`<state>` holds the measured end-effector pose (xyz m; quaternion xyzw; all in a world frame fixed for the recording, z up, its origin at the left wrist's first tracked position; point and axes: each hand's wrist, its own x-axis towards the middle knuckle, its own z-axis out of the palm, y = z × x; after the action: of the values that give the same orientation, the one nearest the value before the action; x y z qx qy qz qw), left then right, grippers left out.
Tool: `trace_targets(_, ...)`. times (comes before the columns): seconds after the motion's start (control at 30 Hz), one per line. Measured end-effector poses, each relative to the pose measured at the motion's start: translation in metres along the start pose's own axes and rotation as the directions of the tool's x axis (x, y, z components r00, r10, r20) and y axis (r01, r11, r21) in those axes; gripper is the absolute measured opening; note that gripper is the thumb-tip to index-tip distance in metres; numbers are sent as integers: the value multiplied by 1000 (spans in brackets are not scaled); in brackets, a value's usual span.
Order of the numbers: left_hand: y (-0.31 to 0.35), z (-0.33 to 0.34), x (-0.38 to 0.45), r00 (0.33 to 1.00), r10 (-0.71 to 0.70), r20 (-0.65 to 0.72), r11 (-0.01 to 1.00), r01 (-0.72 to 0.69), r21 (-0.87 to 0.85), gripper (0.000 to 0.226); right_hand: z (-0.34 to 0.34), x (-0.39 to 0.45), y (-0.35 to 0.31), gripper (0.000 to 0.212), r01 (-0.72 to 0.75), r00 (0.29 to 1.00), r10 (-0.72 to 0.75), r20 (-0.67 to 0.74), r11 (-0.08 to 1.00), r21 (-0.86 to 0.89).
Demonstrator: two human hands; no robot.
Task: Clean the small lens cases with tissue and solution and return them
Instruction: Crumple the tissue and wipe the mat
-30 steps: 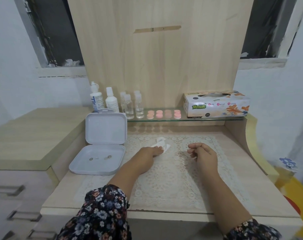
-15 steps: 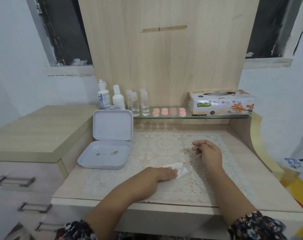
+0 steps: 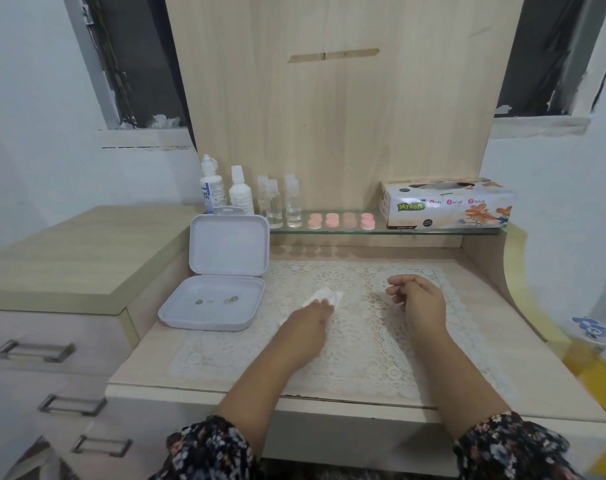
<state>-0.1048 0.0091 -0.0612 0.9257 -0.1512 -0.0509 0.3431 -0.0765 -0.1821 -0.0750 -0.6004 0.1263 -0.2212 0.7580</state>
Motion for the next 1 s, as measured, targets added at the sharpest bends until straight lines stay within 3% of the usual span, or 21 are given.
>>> trace_targets(0.23,24,18,-31,971,165,172,962,-197,189,53,1,-2,-1,31,-7,1000,7,5,1000,7)
trace_targets(0.4,19,9,-26,960,140,243,890,-230,393,61,1,0,0,32,-18,1000,18,10,1000,15)
trace_targets(0.63,1,9,15,991,5,136,851,-76,519,73,1,-4,-4,30,-15,1000,15,7,1000,18)
trace_targets(0.87,-25,-9,60,984,-175,-7,835,152,529,78,-1,-2,-6,31,-11,1000,12,13,1000,-19)
trace_targets(1.0,-26,-7,79,967,-195,-167,873,248,420,56,-1,-1,-7,31,-14,1000,14,11,1000,-15)
